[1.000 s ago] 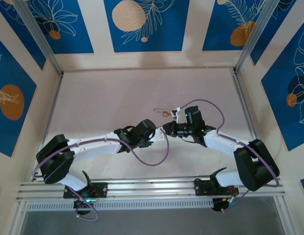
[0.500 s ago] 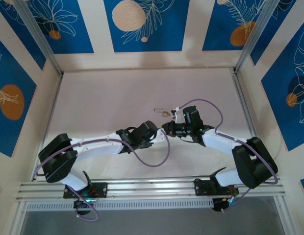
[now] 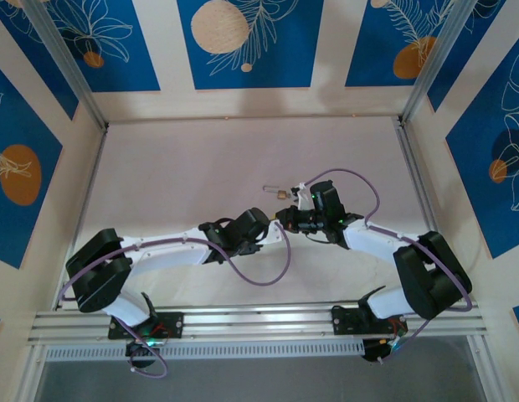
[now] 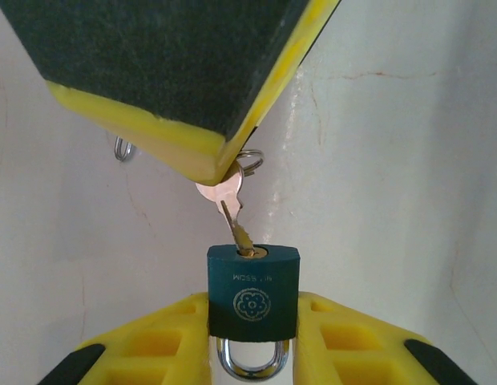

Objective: Unlock with the key

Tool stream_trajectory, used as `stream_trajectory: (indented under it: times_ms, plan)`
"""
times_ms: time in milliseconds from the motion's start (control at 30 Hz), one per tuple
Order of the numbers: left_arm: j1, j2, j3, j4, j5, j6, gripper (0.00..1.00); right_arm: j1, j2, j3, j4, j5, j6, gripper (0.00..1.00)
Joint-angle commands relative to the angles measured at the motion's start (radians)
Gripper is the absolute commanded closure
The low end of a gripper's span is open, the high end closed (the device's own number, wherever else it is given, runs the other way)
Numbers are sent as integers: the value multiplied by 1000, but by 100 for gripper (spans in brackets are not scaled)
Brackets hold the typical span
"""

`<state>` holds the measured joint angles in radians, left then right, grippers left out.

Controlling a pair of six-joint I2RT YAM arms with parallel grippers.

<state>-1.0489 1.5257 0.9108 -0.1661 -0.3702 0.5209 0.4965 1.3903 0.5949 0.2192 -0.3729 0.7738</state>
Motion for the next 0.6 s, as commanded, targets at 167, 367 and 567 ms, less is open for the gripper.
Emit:
stream_trajectory:
  times_ms: [167,367,567]
  plan:
    - [-39,-21,43,201,34,-33,76,32,-32,8,-50,-4,-26,100]
    - [-36,-33,33,200,9,-25,76,30,-76,-7,-71,19,-55,100]
    - [-31,-54,11,217,-2,-28,77,30,-113,-10,-128,68,-101,100]
